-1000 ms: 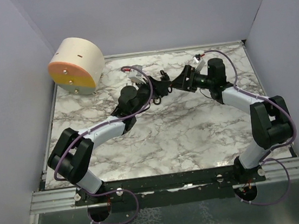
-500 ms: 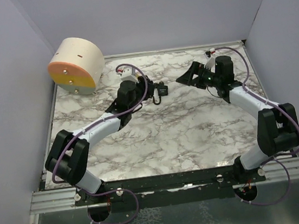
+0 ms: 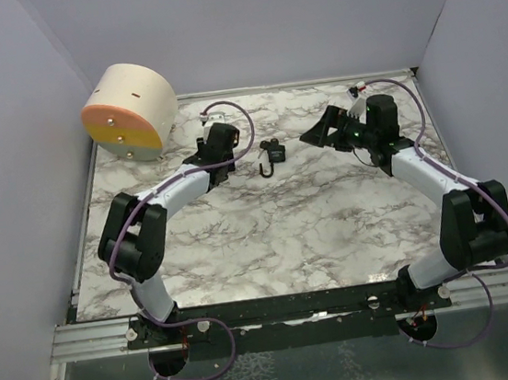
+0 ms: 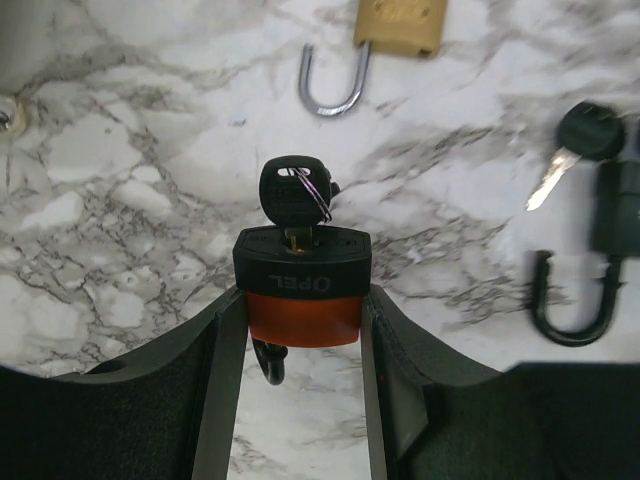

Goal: Unlock with the key

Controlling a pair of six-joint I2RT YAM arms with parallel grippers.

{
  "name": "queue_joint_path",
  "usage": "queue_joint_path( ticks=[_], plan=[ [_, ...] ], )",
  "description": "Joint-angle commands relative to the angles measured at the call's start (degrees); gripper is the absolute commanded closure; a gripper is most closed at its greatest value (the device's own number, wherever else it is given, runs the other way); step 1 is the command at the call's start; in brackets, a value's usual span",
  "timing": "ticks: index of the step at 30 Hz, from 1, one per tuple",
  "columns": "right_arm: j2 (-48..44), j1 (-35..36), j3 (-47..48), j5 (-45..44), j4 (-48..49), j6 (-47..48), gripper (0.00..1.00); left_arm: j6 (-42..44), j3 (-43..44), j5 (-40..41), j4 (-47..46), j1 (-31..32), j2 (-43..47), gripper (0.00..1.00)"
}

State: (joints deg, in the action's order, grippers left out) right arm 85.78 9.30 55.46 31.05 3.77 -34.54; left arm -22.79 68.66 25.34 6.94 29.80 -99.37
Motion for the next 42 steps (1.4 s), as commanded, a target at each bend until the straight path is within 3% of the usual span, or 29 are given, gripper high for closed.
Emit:
queue_joint_path(
  ticks=[1, 16, 29, 32, 35, 37, 42],
  plan=[
    [-2.6, -0.2, 0.0, -0.7, -0.5, 1.3, 0.03, 2.1, 1.9, 2.0, 4.7, -0.3, -3.7, 1.00],
    [-4.2, -0.2, -1.8, -0.6, -0.3, 1.2, 0.03, -2.2, 5.8, -8.7, 1.3, -0.4, -12.4, 1.00],
    [-5.8, -0.2, -2.9, -0.7, -0.8, 1.7, 0.02, -2.5, 12.3, -11.1, 2.2, -0.4, -18.7, 1.00],
    [-5.6, -0.2, -3.0, -0.7, -0.7, 1.6, 0.02, -2.2, 12.7, -11.5, 2.8, -0.4, -18.8, 0.80],
    [-5.5, -0.2, -3.0, -0.4, -0.7, 1.6, 0.02, -2.1, 13.4, -11.5, 3.9, -0.4, -18.8, 0.29],
    [-5.5, -0.2, -2.9, -0.3, -0.8, 1.5, 0.02, -2.2, 13.9, -11.2, 4.5, -0.4, -18.7, 0.04],
    [-5.8, -0.2, -3.1, -0.5, -1.1, 1.6, 0.02, -1.8, 15.7, -10.6, 5.0, -0.4, -17.5, 0.01]
  ],
)
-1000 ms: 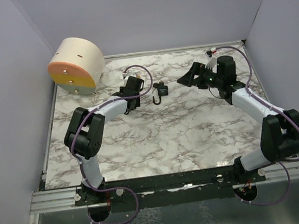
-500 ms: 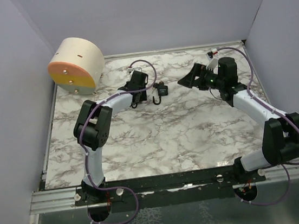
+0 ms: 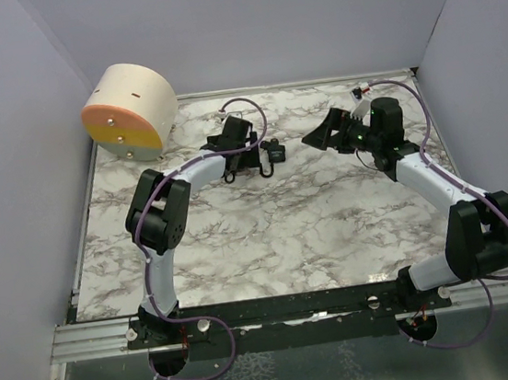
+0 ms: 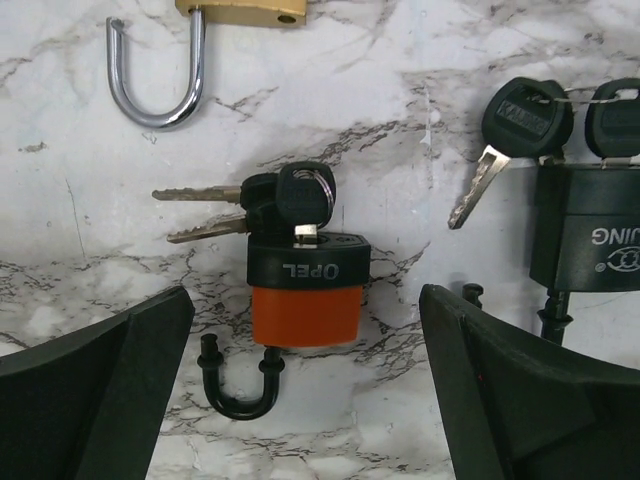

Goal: Unlock with the key

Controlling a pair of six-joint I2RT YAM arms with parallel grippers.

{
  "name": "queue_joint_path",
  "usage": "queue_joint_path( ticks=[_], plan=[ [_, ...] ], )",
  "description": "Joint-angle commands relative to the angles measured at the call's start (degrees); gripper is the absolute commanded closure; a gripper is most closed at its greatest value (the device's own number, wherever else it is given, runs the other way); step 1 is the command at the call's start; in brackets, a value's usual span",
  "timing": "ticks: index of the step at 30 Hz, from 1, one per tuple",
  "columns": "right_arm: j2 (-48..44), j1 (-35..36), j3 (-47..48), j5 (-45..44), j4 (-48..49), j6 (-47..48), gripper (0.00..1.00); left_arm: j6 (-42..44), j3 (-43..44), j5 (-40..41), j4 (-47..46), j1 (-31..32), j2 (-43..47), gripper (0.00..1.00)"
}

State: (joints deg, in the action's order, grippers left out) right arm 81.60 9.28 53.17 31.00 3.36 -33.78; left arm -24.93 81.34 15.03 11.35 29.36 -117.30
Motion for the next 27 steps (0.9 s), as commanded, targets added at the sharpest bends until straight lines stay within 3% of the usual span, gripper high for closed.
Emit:
queue_joint_path(
  ticks=[1, 8, 14, 17, 20, 24, 27],
  plan=[
    [-1.7, -0.2, -0.8, -0.6, -0.8, 0.9, 0.02, 0.6, 3.4, 0.2, 0.6, -0.1, 1.2, 0.01],
    [-1.5, -0.1, -1.4, -1.1, -1.0, 1.6, 0.02, 1.9, 2.7, 1.5, -1.5, -2.5, 10.9, 0.01],
    [-4.4, -0.1, -5.5, -7.1, 3.3, 6.3, 0.00, -0.8, -14.6, 8.5, -11.0, -5.0, 28.1, 0.01],
    [-6.3, -0.1, -8.3, -11.3, 6.2, 6.5, 0.00, -1.8, -25.1, 8.2, -16.1, -6.0, 36.5, 0.01],
    [-5.7, -0.2, -7.1, -13.1, 2.6, 7.6, 0.00, -3.3, -33.7, 6.9, -21.5, -6.0, 44.8, 0.01],
    [-2.8, -0.1, -3.2, -13.2, -4.9, 8.8, 0.00, -9.0, -38.6, 9.5, -20.3, -6.0, 50.5, 0.01],
    [-2.6, -0.1, -3.9, -12.9, -4.4, 8.3, 0.00, -9.2, -40.6, 8.8, -18.7, -5.9, 53.2, 0.01]
  ],
)
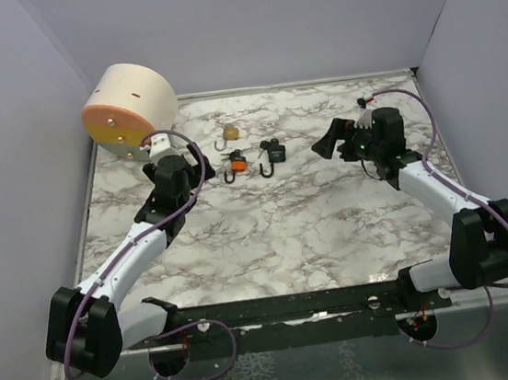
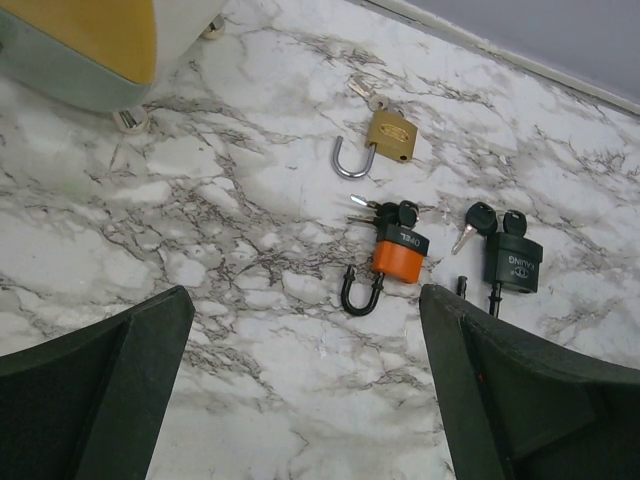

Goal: Unlock with the key

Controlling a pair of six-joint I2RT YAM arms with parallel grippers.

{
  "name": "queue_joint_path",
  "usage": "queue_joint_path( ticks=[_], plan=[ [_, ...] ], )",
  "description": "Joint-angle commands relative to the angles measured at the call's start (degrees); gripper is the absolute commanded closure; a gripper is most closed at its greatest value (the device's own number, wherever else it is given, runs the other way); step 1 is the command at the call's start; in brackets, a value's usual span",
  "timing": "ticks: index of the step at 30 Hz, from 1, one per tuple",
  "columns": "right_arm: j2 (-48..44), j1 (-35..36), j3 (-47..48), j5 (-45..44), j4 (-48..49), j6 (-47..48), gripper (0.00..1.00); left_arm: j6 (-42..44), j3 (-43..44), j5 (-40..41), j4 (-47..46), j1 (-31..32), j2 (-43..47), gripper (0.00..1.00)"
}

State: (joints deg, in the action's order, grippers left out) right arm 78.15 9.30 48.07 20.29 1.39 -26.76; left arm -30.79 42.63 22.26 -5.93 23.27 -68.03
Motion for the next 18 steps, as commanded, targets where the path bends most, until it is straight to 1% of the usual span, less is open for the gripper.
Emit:
queue_joint_path(
  ticks=[1, 5, 7, 18],
  plan=[
    [0.4, -0.2, 0.3, -1.8, -1.2, 1.0, 0.00, -3.6, -3.0, 1.7, -1.7, 0.2, 4.9, 0.01],
    [-0.8, -0.2, -3.3, 0.2, 3.1, -0.1, 0.00, -4.3, -9.1, 1.6, -4.9, 0.2, 8.6, 0.01],
    [-0.8, -0.2, -4.4, 0.9, 3.7, -1.1, 0.00, -4.7, -11.4, 1.5, -6.7, 0.2, 9.8, 0.01],
    [-0.4, -0.2, -5.5, 3.2, 3.8, -0.7, 0.00, -4.5, -13.5, 1.1, -7.9, 0.2, 11.4, 0.01]
  ],
)
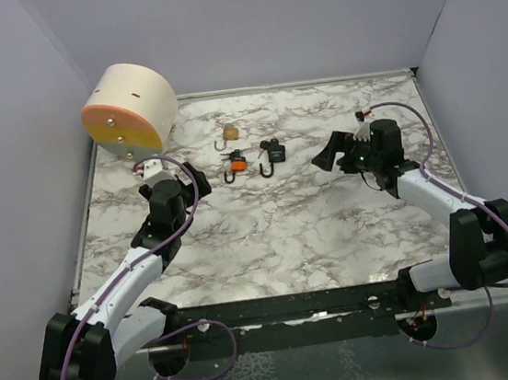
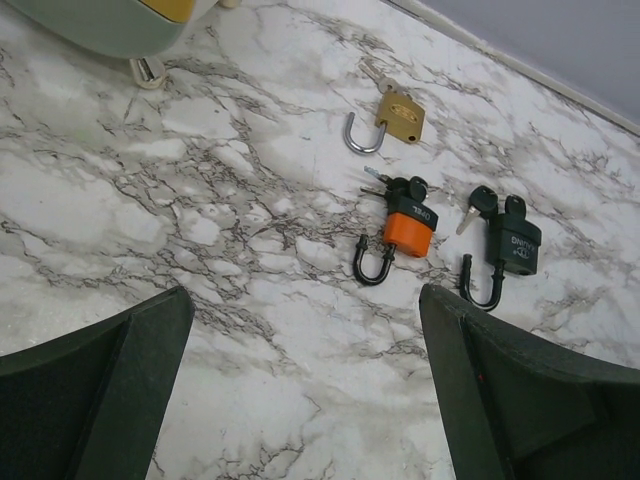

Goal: Unlock with the key

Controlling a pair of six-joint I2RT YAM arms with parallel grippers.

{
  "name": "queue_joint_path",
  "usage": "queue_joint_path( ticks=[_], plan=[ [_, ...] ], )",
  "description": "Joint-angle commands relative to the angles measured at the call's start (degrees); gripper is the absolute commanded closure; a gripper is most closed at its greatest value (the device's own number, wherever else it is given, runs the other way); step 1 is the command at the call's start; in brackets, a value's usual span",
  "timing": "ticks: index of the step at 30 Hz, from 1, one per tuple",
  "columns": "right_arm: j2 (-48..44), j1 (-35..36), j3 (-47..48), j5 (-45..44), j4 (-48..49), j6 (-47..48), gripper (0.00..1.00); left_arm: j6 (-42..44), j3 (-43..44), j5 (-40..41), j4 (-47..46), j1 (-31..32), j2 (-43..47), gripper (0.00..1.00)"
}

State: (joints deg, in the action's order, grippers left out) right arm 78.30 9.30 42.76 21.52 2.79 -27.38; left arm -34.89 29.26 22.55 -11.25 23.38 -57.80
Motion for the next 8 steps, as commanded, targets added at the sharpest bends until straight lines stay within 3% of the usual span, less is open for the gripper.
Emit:
queue_joint_path(
  ticks=[1, 8],
  plan=[
    [-0.5, -0.2, -0.3, 2.2, 2.8, -0.1, 0.00, -0.4, -0.1, 0.7, -2.7, 0.1, 1.2, 0.01],
    [-1.6, -0.2, -0.3, 1.3, 1.3, 1.0, 0.01, -1.6, -0.5, 0.5, -3.8, 0.1, 0.8, 0.01]
  ],
)
